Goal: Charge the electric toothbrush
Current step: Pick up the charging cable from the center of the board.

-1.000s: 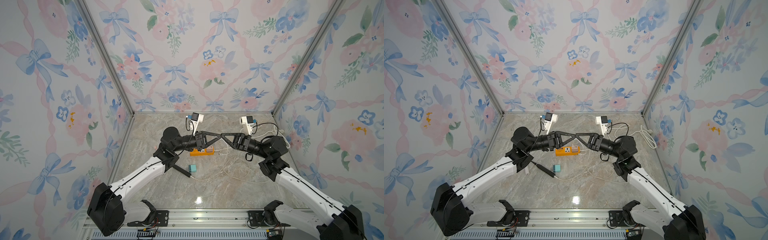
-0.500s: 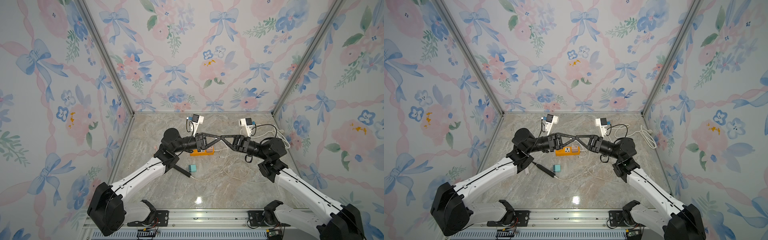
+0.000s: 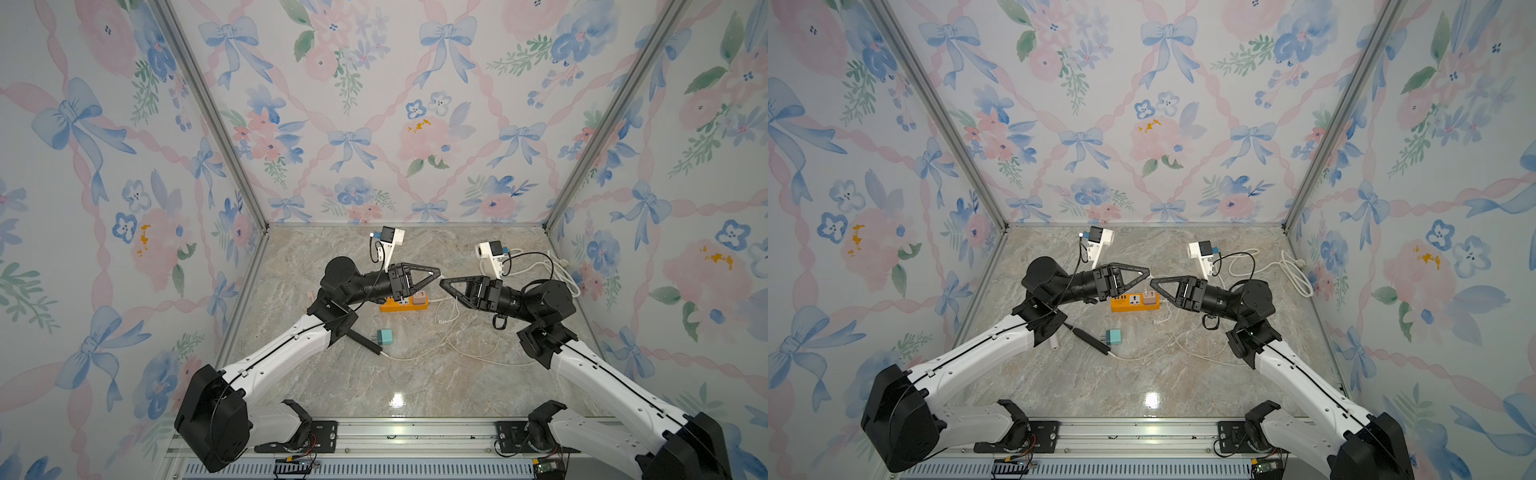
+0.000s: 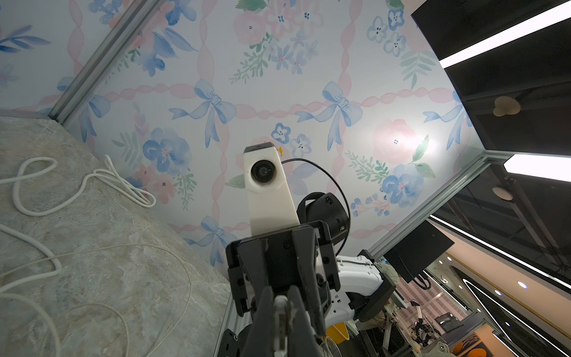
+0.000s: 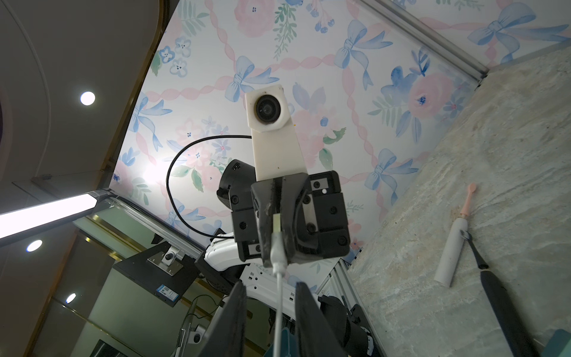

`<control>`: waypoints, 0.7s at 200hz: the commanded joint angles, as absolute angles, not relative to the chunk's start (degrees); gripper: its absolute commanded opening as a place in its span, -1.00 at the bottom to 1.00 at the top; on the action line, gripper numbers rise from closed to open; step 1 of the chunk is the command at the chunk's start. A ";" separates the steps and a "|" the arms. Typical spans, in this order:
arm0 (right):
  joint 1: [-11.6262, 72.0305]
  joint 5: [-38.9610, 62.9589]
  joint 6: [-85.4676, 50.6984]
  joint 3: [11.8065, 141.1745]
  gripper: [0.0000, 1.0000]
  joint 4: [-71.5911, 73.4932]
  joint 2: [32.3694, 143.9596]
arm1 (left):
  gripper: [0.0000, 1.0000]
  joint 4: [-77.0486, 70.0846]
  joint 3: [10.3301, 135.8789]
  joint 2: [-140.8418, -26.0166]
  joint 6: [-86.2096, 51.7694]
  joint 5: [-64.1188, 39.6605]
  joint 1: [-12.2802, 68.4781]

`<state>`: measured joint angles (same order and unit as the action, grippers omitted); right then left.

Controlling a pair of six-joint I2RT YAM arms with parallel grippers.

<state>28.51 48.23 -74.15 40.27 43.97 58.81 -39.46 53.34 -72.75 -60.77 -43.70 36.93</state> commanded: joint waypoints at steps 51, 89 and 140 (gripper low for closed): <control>27.71 48.21 -74.24 42.63 -0.52 48.11 61.02 | -0.90 -42.36 52.56 -72.70 -61.53 -43.76 37.34; 27.43 47.20 -74.02 43.03 -0.52 49.39 61.55 | -0.90 -42.45 52.65 -73.06 -61.61 -43.88 37.62; 27.60 47.10 -73.92 43.86 -0.68 49.75 62.51 | -0.89 -42.77 52.82 -73.39 -61.61 -43.92 37.88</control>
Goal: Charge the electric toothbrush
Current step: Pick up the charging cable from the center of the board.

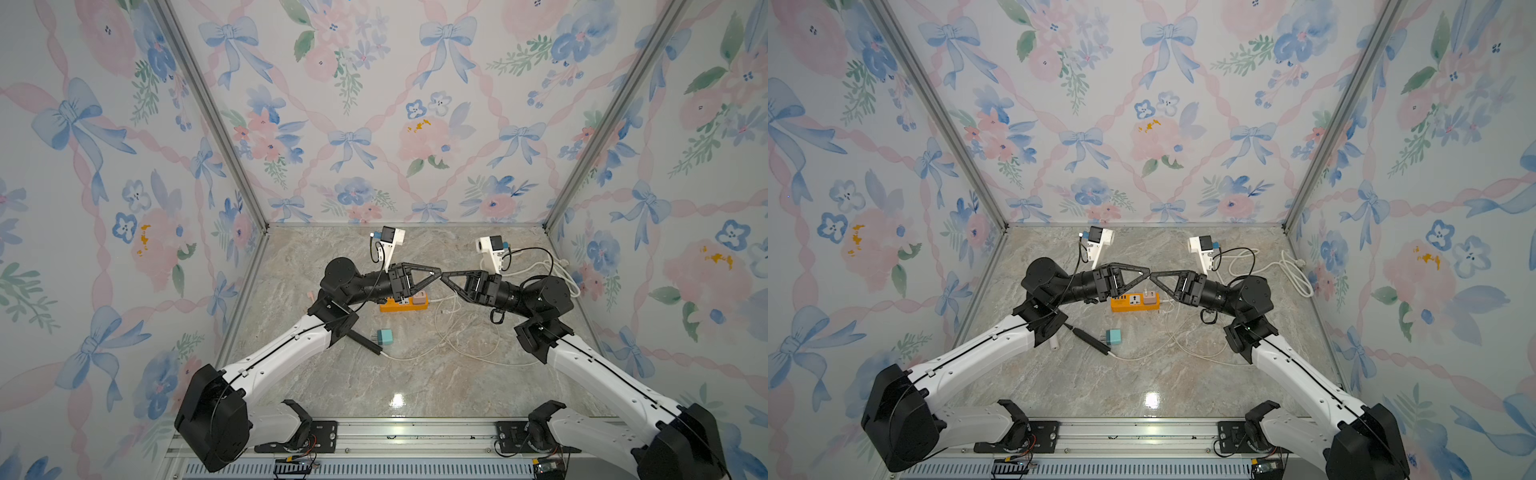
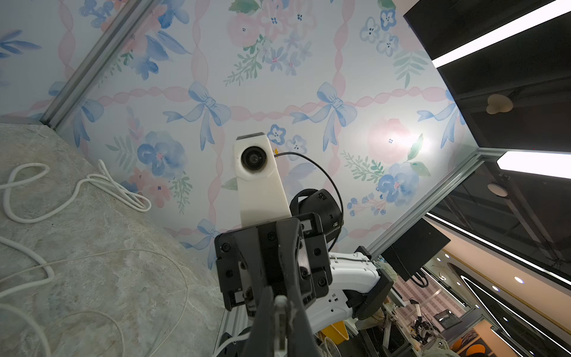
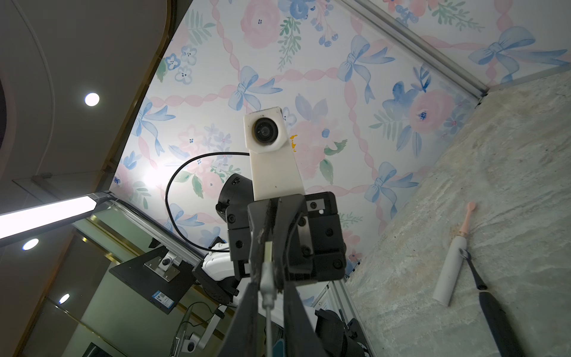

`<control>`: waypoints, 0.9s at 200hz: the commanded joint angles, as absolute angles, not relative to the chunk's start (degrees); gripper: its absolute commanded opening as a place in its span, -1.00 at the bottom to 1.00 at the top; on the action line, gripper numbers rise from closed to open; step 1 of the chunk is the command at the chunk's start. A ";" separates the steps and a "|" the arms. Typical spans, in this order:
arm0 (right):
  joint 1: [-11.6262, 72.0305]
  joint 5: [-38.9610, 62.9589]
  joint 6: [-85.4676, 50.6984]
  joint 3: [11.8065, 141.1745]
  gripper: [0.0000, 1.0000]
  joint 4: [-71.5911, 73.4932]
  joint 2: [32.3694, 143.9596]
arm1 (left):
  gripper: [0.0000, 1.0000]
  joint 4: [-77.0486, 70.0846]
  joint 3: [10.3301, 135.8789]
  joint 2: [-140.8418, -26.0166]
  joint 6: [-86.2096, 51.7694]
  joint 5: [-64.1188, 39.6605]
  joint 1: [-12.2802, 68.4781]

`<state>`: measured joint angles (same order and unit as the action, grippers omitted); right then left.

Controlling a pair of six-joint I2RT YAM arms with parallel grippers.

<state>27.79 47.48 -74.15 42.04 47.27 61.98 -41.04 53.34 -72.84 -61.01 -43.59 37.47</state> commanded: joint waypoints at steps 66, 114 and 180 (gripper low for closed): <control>28.59 47.64 -73.30 43.96 -0.89 49.49 62.88 | -0.87 -42.89 52.94 -73.47 -62.02 -43.69 38.14; 26.76 46.53 -73.40 43.19 -1.00 49.23 62.32 | 0.40 -42.90 52.13 -72.85 -61.20 -42.77 37.61; 14.57 49.57 -64.39 43.37 -1.00 16.26 53.96 | 0.63 -10.51 46.42 -61.89 -40.15 -23.71 31.94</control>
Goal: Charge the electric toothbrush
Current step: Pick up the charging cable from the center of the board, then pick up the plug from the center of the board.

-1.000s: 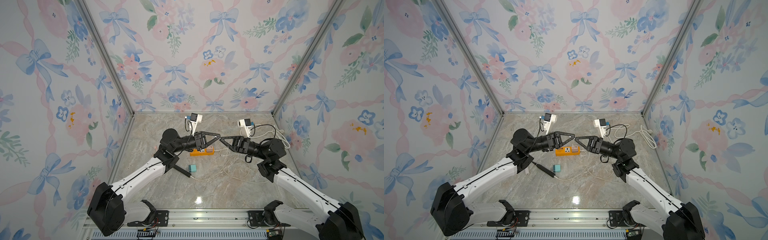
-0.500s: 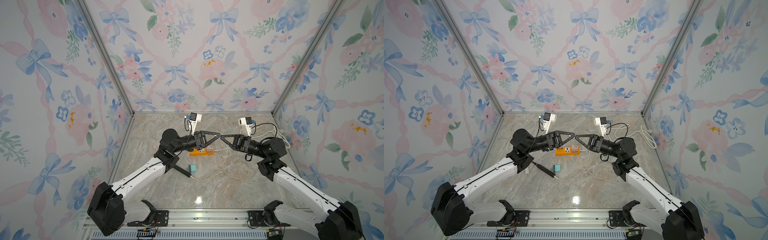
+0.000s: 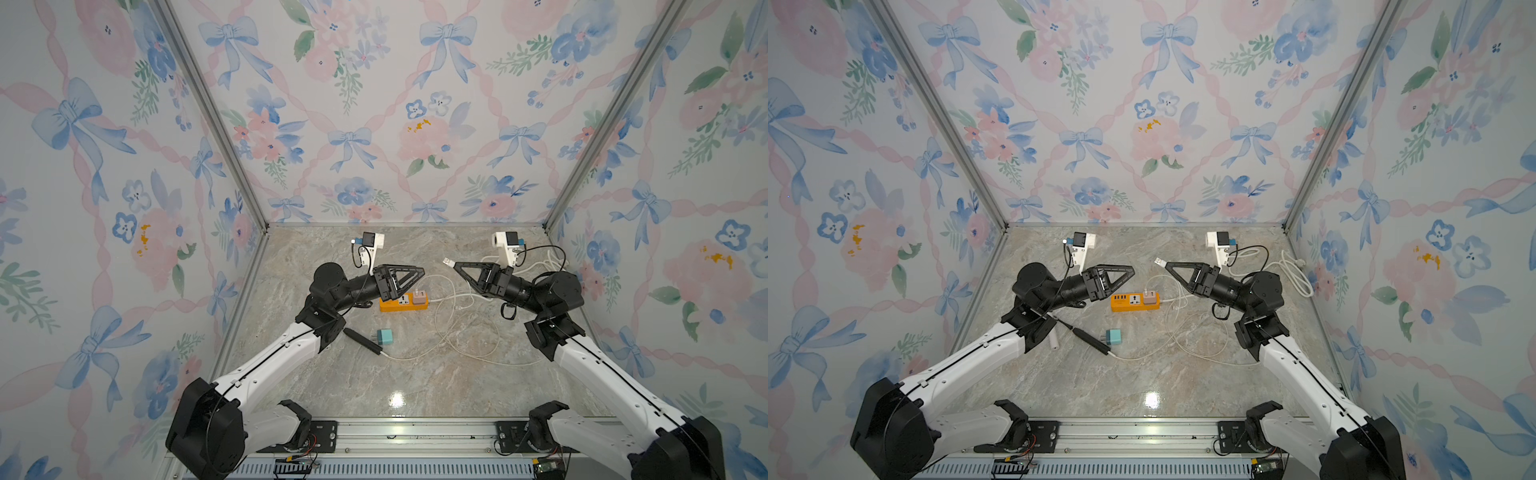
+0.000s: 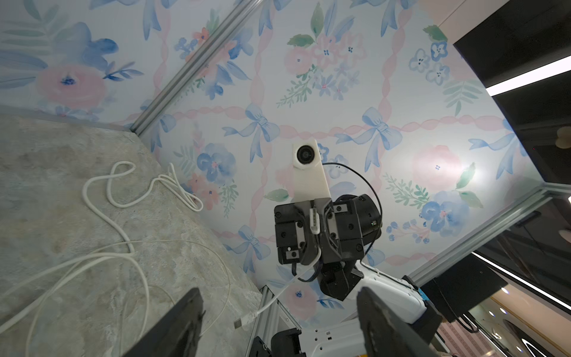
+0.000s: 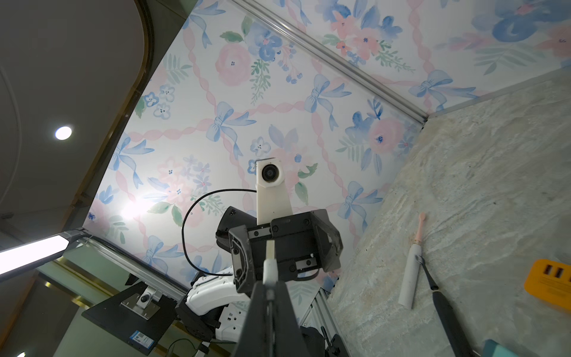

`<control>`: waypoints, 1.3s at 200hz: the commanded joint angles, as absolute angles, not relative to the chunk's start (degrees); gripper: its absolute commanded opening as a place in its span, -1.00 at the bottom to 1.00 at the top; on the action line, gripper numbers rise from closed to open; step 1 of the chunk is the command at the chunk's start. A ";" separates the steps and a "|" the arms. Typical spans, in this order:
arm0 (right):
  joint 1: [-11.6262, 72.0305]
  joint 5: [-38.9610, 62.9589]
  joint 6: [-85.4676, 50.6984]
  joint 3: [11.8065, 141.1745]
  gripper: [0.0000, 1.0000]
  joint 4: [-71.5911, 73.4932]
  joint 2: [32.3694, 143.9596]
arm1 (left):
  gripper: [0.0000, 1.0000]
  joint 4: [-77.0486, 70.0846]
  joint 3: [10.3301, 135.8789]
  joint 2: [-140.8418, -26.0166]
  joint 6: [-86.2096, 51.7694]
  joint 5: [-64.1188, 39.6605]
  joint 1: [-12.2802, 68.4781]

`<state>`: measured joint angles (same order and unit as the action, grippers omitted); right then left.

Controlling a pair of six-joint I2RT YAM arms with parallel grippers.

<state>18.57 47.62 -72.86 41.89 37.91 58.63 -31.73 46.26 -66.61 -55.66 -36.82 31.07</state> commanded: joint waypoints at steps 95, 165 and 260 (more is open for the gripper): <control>13.00 44.47 -39.77 53.04 -1.00 -20.13 52.43 | 0.59 17.56 47.34 -75.19 -12.46 -3.68 37.78; 13.01 47.05 -39.20 51.97 -1.00 -17.38 52.45 | 0.69 24.17 50.39 -81.88 28.03 -2.16 40.10; 12.92 50.25 -39.20 52.24 -1.00 -15.38 54.83 | 0.40 25.51 53.45 -93.55 37.88 -6.05 35.92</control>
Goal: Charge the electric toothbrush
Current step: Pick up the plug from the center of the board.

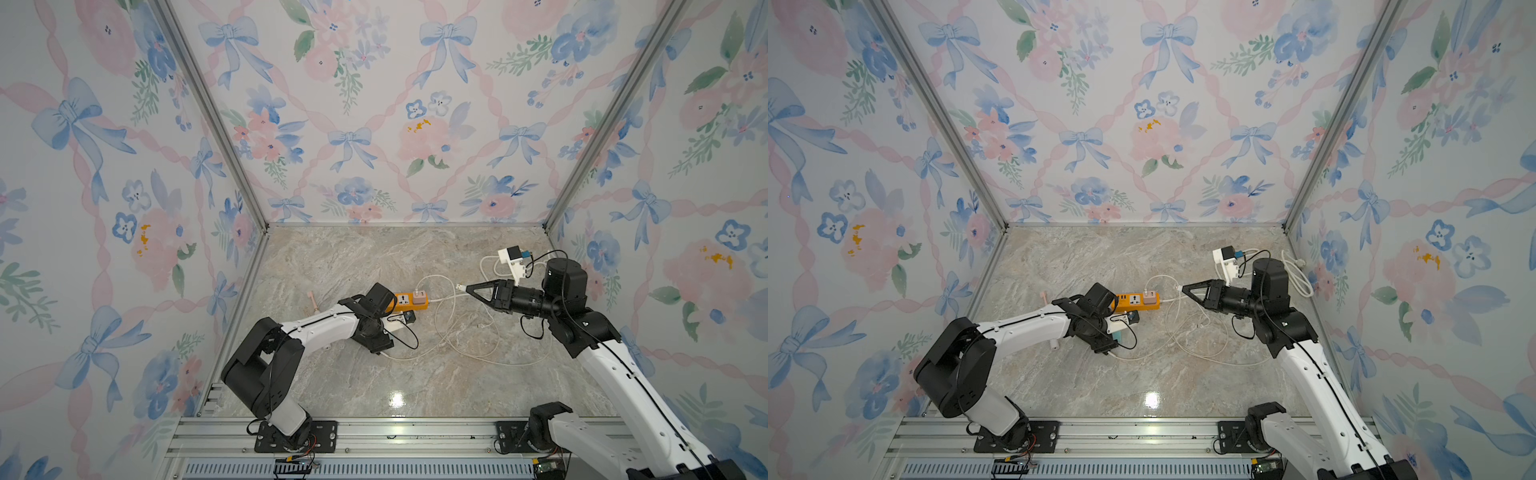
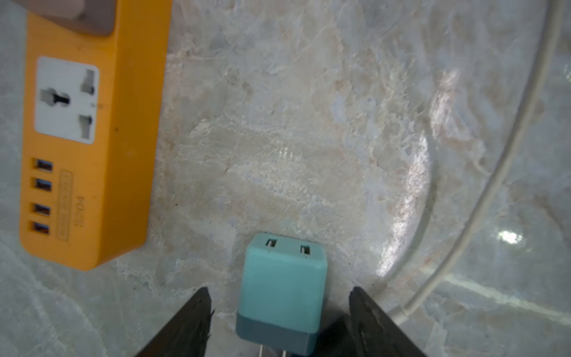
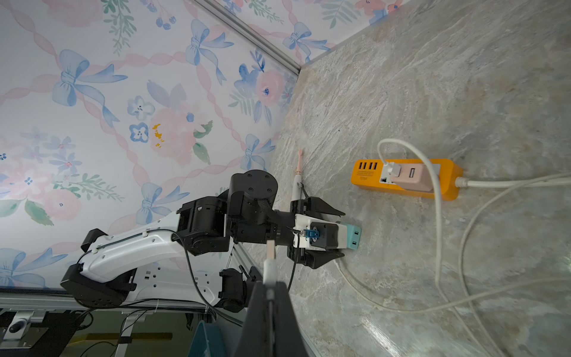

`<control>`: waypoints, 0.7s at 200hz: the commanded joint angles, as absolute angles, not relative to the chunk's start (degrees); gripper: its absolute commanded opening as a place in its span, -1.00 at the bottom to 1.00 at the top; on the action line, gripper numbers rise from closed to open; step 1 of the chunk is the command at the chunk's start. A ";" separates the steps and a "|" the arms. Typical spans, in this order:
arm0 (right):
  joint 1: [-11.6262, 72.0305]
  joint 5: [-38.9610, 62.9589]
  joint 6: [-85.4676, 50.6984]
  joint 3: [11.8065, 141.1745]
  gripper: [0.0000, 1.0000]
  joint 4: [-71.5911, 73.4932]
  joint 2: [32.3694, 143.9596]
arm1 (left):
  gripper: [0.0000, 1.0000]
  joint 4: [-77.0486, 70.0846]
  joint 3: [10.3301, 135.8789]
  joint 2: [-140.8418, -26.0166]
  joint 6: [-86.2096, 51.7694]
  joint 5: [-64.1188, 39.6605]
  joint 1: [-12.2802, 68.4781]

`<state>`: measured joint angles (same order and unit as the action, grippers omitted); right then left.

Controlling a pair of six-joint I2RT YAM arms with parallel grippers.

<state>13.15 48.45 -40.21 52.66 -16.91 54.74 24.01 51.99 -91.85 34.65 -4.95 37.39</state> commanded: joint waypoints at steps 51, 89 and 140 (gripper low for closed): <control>12.40 50.93 -38.71 52.13 -1.00 -15.90 55.97 | -0.10 25.40 53.61 -95.85 40.66 -6.37 35.24; 10.31 51.77 -40.30 51.94 -1.00 -15.99 56.52 | -0.49 25.37 53.79 -97.82 41.05 -5.28 35.55; 6.52 52.72 -49.06 51.29 -1.00 -15.60 54.79 | -0.59 15.34 52.04 -86.23 42.14 1.78 37.27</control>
<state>7.99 51.03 -43.59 52.31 -16.84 56.18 22.26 53.36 -94.39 40.53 -2.61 36.16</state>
